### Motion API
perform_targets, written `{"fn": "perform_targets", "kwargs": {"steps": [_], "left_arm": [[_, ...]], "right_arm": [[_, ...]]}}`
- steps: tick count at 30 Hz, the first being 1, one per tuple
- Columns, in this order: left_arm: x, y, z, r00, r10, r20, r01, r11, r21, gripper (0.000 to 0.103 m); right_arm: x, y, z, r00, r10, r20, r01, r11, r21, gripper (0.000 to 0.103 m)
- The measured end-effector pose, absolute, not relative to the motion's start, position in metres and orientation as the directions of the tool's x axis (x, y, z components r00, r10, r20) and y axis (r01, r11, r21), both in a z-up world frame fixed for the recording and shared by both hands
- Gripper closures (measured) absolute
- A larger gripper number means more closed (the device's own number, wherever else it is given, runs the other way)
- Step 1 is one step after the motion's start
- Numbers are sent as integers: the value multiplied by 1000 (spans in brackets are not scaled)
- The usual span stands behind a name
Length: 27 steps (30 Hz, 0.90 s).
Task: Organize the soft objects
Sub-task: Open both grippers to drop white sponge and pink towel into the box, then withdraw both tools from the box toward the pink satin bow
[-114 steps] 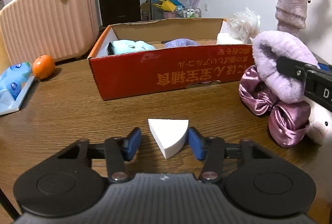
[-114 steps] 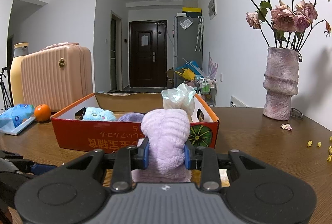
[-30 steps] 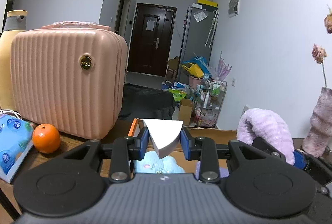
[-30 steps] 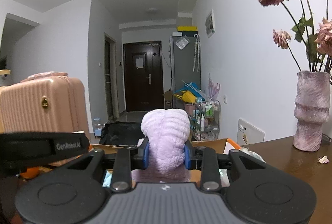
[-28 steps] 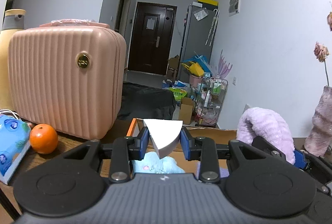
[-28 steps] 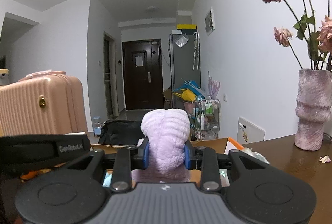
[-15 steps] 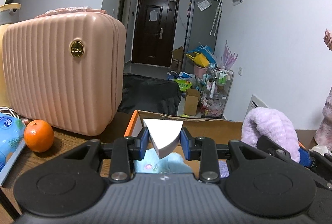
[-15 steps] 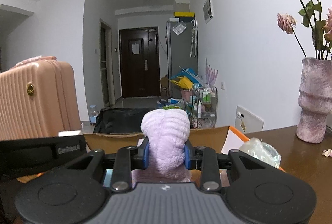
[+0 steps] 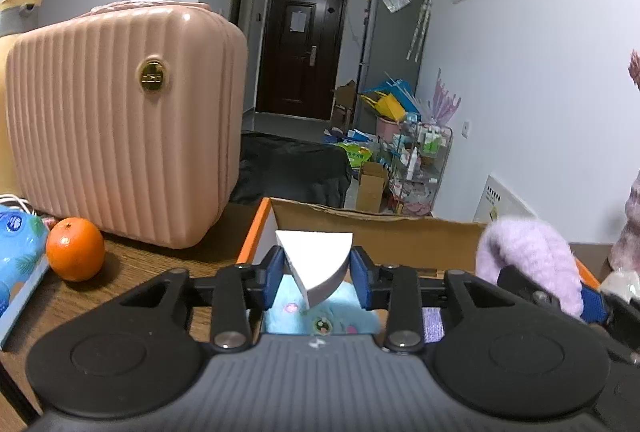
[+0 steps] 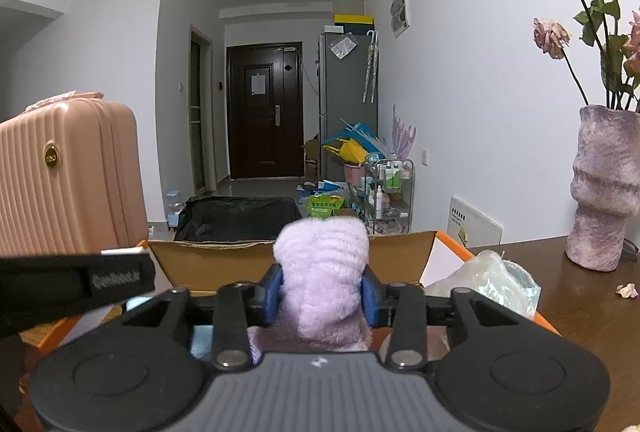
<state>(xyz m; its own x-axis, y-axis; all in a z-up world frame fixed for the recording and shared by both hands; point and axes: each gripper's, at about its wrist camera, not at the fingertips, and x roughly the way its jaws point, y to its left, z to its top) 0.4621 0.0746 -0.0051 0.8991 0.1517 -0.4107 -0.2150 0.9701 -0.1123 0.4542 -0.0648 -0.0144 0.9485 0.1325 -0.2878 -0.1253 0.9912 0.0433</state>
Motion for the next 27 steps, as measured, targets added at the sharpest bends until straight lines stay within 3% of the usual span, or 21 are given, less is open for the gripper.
{"fn": "perform_targets", "kwargs": {"steps": [2,5,6,7,15,27], "left_arm": [[461,77,-3,901,154,-406,-223,966,-130,40],[458,80,0,905,162,-394,-237,960,-149,13],[456,80,0,906,174,-386,-248,957,-149,8],[454,80,1,906,191,-377,-261,955,-143,0],[450,83,3,899,238,-368,-311,938,-152,0],[442,89,6,896,268,-354,-338,929,-150,0]], "right_arm": [[454,-65,-15,948,131,-289,-124,991,42,58],[450,-64,-15,953,122,-277,-116,993,38,32],[448,-65,-14,956,123,-265,-115,992,43,23],[446,-66,-14,959,126,-255,-118,992,50,21],[445,-71,-13,961,117,-249,-101,992,76,1],[436,-76,-11,966,132,-223,-119,990,74,0]]}}
